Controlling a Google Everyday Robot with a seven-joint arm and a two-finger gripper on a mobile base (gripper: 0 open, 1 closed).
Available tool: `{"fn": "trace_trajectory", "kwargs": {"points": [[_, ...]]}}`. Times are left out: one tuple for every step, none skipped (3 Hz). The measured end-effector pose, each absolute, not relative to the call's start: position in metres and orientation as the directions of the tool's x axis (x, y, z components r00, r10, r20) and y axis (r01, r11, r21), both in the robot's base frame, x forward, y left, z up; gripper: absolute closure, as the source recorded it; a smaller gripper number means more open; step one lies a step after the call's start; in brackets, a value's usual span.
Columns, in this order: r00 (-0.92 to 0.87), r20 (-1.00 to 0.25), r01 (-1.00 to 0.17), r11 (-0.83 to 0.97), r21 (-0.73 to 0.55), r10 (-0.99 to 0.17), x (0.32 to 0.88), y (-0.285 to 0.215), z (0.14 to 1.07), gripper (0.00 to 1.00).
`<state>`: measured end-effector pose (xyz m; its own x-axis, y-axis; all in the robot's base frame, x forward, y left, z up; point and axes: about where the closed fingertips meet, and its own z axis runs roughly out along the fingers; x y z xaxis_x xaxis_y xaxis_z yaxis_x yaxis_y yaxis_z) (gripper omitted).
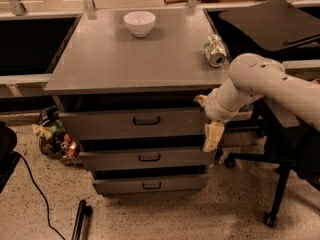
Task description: Open top drawer
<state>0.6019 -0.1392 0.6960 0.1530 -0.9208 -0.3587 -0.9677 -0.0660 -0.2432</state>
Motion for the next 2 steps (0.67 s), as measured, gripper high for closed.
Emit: {"fn": "trace_trajectory", "kwargs": {"points": [[0.158,-0.373,-0.973,-0.079,-0.218,-0.914,0.607,-0.131,0.68,0.0],[0.175,-0.38,-0.974,-0.101,-0.205,-0.908,0.612,-0.121,0.671,0.0]]}}
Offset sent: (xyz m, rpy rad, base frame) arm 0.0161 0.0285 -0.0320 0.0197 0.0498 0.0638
